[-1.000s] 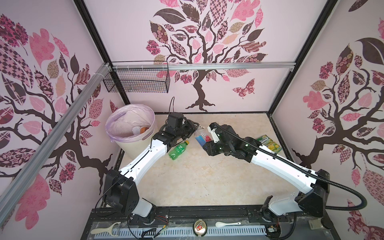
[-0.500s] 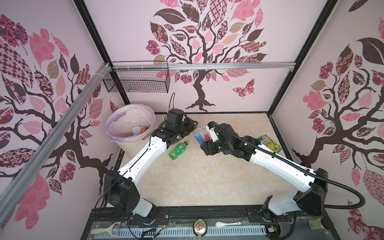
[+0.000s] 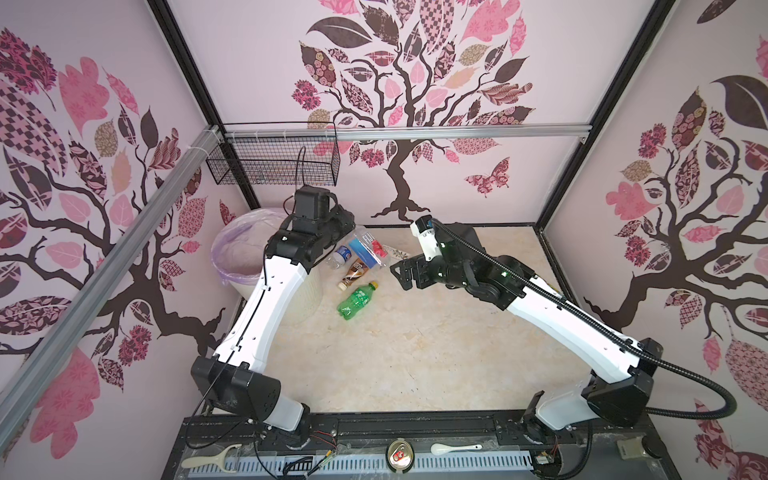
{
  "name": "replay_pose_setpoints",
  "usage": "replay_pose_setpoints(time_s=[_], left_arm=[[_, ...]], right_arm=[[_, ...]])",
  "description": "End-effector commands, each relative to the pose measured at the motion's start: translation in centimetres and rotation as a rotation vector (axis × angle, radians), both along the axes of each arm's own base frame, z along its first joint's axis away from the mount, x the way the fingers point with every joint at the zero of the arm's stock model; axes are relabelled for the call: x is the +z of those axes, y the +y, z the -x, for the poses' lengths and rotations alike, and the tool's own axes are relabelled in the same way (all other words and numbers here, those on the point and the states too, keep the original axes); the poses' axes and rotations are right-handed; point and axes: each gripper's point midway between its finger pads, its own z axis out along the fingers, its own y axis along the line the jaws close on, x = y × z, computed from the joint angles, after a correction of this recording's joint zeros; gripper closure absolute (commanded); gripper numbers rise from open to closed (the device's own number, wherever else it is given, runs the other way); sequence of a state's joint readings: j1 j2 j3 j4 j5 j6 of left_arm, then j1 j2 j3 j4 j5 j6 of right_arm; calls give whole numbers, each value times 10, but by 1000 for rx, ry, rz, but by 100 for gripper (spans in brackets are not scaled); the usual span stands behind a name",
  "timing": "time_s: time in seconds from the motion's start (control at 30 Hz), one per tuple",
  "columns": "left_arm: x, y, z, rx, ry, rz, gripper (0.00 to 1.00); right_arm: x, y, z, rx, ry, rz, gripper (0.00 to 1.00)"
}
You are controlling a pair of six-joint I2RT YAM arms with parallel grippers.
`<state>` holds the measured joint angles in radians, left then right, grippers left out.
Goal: Throw the plastic bottles in the bin
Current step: 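Carry the FIJI bottle with the left gripper over the bin and release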
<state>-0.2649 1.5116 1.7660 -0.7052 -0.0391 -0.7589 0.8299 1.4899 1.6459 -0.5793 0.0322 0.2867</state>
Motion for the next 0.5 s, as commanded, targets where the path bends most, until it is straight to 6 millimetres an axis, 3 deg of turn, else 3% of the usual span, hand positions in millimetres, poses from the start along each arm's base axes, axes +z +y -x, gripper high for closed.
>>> replay_pose_setpoints(time_s=[0.0,0.03,0.07,0.2,0.3,0.47], left_arm=[[56,50,1,168,-133,-155,72],[62,63,1,215,-143,-178,73],[85,76,4,265,-193,-188,75],[131,127,12,439,-294,-273,80],[174,159,30,586,-393,-412,81],[251,184,71,769,-583,-569,75]], right_arm=[[16,10,-6,15,-25,-14,0],[22,13,-8,20,-33,-27,0],[29,18,-10,26,-42,-43,0],[64,36,-20,40,-78,-125,0],[84,48,-24,63,-83,-185,0],[85,63,-26,96,-43,-209,0]])
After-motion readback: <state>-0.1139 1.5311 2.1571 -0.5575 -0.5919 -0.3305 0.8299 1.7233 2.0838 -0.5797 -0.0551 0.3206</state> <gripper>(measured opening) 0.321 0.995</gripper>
